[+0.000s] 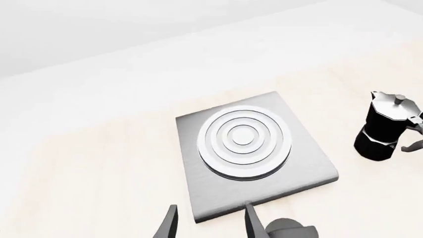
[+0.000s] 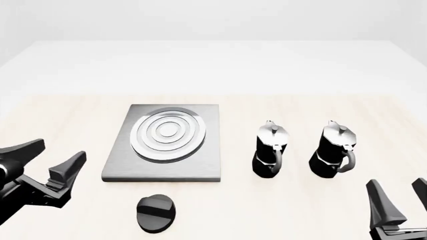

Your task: Turn off the stove.

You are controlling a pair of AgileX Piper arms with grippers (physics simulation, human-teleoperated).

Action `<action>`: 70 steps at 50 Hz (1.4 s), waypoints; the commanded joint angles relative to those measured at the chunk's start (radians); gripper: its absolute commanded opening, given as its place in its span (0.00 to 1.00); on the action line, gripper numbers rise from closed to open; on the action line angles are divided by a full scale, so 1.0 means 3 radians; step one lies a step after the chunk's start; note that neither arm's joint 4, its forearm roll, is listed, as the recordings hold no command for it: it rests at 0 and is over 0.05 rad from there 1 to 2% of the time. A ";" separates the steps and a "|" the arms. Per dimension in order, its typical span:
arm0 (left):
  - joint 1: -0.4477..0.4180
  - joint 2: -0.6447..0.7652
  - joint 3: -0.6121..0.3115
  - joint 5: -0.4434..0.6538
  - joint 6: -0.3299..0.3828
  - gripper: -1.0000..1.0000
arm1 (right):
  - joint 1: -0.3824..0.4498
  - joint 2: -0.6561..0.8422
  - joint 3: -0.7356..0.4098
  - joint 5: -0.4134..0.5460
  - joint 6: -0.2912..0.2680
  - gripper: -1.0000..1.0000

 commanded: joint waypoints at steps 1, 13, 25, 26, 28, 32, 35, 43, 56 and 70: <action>-0.0182 0.0407 -0.0343 0.0533 0.0302 1.00 | 0.0020 0.0012 0.0011 0.0008 -0.0050 1.00; -0.0427 0.0689 -0.0404 0.0905 0.0228 1.00 | 0.0051 0.0008 0.0013 0.0016 -0.0060 1.00; -0.0543 0.0879 -0.0310 0.0896 0.0245 1.00 | 0.0068 0.0007 0.0014 0.0030 -0.0042 1.00; -0.0552 0.0906 -0.0283 0.0878 0.0250 1.00 | 0.0068 0.0007 0.0014 0.0030 -0.0046 1.00; -0.0588 0.0980 -0.0254 0.0846 0.0179 1.00 | 0.0071 0.0009 0.0015 0.0030 -0.0053 1.00; -0.0499 0.1068 -0.0188 0.0768 0.0232 1.00 | 0.0087 0.0025 0.0018 0.0030 -0.0056 1.00; -0.0536 0.1128 -0.0165 0.0738 0.0199 1.00 | 0.0092 0.0032 0.0018 0.0025 -0.0057 1.00; -0.0683 0.1362 -0.0125 0.0573 -0.0010 1.00 | 0.0124 0.0063 0.0020 0.0005 -0.0062 1.00; -0.0805 0.1681 -0.0095 0.0258 -0.0125 1.00 | 0.0127 0.0143 0.0022 -0.0065 -0.0092 1.00; -0.0787 0.2004 0.0134 -0.0170 -0.0192 1.00 | 0.0141 0.0186 0.0023 -0.0102 -0.0099 1.00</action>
